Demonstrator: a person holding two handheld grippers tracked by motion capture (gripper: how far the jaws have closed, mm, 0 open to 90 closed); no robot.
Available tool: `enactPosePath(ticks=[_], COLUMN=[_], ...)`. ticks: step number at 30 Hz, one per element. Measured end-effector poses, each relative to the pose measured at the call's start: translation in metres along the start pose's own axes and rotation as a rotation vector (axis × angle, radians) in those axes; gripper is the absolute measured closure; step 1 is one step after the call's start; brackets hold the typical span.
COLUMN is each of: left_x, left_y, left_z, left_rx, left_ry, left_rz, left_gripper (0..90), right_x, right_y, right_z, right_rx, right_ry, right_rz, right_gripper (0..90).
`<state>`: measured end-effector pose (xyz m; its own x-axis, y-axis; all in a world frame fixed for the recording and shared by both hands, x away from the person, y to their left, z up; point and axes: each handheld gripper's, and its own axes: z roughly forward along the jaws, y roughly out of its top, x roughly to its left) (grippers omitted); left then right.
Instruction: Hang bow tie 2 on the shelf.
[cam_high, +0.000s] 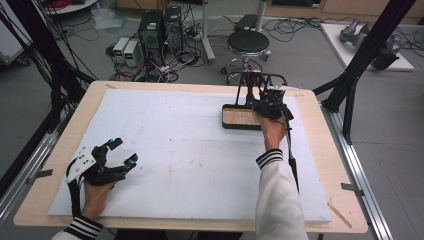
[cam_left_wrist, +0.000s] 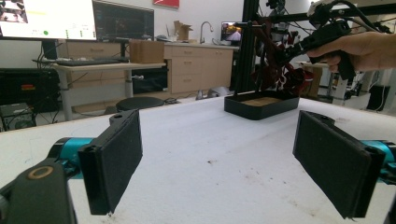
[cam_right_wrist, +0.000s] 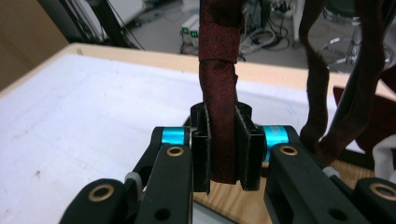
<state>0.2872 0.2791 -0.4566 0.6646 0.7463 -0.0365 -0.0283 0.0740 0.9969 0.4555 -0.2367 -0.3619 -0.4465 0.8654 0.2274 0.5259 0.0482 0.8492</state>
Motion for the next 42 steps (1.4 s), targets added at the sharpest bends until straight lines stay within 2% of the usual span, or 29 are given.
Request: enactPosePath(ticks=[6,15,17,20,23,24,26,30,33,35,36,40,42], left_x=[0.0,0.0,0.0,0.0,0.0,0.0,0.0,-0.001,-0.001,-0.001,-0.001,-0.002,-0.002], left_y=[0.0,0.0,0.0,0.0,0.0,0.0,0.0,0.0,0.0,0.0,0.0,0.0,0.0], left_z=[0.0,0.0,0.0,0.0,0.0,0.0,0.0,0.0,0.0,0.0,0.0,0.0,0.001], left_rx=[0.001,0.001,0.001,0.001,0.0,0.001,0.0,0.002,0.003,0.004,0.0,0.004,0.007], left_ry=[0.0,-0.002,-0.001,-0.002,-0.001,-0.001,-0.001,-0.001,-0.001,-0.003,-0.001,0.0,0.0], left_rz=[0.001,0.003,0.003,0.003,0.004,0.004,0.004,0.005,0.007,0.012,0.014,0.021,0.018], left_gripper=[16.1,16.1,16.1,16.1,16.2,16.1,16.1,16.1,16.1,16.1,16.1,16.2,16.1], right_x=[-0.001,-0.002,-0.002,-0.001,0.002,0.003,0.005,0.007,0.01,0.013,0.015,0.024,0.028], right_y=[-0.004,-0.004,-0.005,-0.005,-0.004,-0.003,-0.003,-0.001,0.002,0.003,0.004,0.003,0.002], right_z=[0.005,0.006,0.007,0.007,0.007,0.006,0.006,0.003,-0.003,-0.009,-0.013,-0.031,-0.038], right_rx=[0.077,0.098,0.107,0.112,0.104,0.104,0.09,0.068,0.049,0.032,0.031,-0.057,-0.075], right_ry=[-0.006,-0.006,-0.006,-0.019,-0.023,-0.024,-0.038,-0.031,0.018,0.031,0.036,0.057,0.066], right_rz=[0.004,0.008,-0.005,-0.037,-0.049,-0.05,-0.071,-0.07,-0.077,-0.085,-0.072,-0.106,-0.122], right_gripper=[79.2,79.3,78.8,72.5,60.8,54.0,34.5,16.2,11.5,9.7,9.7,9.7,9.7])
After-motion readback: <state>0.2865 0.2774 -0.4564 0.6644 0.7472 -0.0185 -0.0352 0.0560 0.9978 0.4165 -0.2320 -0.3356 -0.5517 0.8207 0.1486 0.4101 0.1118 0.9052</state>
